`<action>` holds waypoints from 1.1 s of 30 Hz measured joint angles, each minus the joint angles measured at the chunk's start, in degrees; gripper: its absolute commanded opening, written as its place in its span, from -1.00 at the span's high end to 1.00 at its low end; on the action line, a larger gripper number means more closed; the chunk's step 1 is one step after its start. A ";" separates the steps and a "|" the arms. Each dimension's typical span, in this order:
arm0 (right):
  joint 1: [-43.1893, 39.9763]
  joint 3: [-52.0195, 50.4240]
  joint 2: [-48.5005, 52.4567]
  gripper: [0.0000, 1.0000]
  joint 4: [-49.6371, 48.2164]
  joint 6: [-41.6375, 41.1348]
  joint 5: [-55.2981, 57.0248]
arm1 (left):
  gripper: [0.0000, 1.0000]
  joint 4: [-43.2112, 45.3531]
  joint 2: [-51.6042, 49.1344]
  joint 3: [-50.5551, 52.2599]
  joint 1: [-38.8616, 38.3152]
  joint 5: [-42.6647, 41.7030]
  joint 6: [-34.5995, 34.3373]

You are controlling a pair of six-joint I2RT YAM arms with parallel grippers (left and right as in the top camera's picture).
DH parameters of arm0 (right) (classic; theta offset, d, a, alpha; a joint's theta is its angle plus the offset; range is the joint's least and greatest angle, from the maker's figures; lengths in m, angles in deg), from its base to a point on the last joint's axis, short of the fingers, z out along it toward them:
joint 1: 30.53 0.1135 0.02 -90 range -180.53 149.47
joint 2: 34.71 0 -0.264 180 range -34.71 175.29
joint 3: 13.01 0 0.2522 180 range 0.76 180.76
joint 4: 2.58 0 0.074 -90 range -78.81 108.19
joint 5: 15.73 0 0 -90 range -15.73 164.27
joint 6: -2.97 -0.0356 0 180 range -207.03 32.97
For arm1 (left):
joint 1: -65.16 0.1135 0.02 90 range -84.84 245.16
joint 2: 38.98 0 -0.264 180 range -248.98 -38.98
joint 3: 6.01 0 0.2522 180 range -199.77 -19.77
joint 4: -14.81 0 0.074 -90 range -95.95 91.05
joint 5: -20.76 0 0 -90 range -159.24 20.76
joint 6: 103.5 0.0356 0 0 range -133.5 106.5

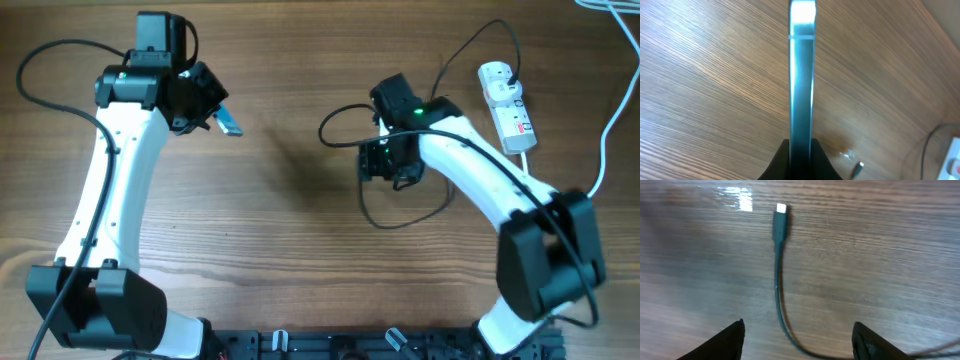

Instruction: Plug charger to phone and switch on socket

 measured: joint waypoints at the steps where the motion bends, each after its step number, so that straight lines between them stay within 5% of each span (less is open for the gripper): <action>1: 0.22 -0.04 0.87 -0.18 -0.61 -0.17 -0.02 | 0.92 -0.13 0.00 0.00 0.13 0.20 0.00; 13: 4.11 -0.28 8.94 0.21 -9.75 -7.93 4.26 | 0.92 -1.42 0.00 0.00 0.22 -0.33 0.00; 33: 7.48 -0.28 9.53 0.42 -11.08 -12.61 13.31 | 0.92 -1.88 0.00 0.00 0.22 -0.33 0.00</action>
